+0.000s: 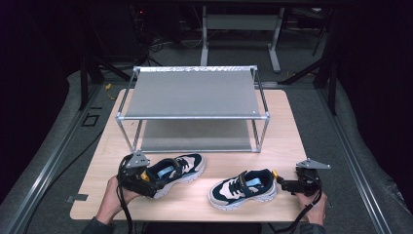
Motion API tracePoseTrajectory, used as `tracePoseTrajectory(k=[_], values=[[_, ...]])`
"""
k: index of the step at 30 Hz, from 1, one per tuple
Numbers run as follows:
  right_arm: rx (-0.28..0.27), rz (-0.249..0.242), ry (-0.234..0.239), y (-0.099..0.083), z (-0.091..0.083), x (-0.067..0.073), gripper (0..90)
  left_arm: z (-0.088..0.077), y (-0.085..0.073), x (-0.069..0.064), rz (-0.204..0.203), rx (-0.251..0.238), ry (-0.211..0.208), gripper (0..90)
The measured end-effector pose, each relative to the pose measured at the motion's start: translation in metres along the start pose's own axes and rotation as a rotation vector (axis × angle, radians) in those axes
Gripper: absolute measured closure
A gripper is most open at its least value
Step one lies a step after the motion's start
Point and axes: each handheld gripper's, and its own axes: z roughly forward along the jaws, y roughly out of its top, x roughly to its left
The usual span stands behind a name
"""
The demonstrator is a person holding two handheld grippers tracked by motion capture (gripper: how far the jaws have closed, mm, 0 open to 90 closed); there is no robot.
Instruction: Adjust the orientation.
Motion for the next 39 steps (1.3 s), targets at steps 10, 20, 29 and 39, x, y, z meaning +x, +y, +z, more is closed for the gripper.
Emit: tracePoseTrajectory(k=[10,20,29,39], values=[[0.002,0.002,-0.002,0.000,0.000,0.000,5.8,0.026,-0.017,0.006,-0.058,0.006,-0.011,0.0],[0.001,0.002,-0.003,0.000,0.000,0.000,6.1,0.038,-0.023,0.005,-0.056,-0.034,-0.019,12.6],[0.001,0.005,-0.005,0.000,0.000,0.000,6.3,0.036,-0.022,0.001,-0.040,-0.040,0.003,18.9],[-0.002,0.006,-0.006,0.000,0.000,0.000,6.3,0.026,-0.021,-0.012,-0.100,-0.095,0.100,23.3]])
